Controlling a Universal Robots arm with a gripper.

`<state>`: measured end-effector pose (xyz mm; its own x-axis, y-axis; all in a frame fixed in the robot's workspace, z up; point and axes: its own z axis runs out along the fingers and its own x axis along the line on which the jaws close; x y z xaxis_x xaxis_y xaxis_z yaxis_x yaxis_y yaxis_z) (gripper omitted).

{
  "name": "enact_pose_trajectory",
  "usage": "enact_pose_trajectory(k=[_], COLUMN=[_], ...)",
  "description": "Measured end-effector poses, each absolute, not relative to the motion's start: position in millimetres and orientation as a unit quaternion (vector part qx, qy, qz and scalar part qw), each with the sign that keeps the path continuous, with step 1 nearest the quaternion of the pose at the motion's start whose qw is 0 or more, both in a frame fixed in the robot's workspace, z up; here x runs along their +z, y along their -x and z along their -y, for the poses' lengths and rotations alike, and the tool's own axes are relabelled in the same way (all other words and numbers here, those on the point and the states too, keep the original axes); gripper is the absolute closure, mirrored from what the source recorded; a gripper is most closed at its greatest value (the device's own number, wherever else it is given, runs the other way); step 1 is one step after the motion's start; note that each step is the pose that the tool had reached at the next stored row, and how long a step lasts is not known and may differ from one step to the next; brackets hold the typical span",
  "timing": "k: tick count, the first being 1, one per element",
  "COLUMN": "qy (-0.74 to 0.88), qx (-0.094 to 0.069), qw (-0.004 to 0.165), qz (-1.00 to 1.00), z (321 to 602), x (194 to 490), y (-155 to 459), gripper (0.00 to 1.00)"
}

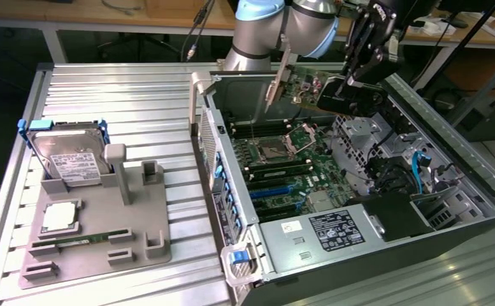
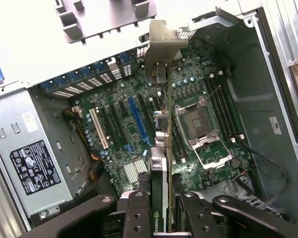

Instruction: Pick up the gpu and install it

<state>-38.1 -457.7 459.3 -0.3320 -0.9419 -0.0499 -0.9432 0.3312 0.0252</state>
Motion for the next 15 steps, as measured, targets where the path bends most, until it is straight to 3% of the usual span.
enact_pose_trajectory(k=[15], qy=[0.658], qx=[0.026], qw=[0.011], qz=[-0.752], z=[457.7], x=[458.5], y=[38.0], gripper=[0.73])
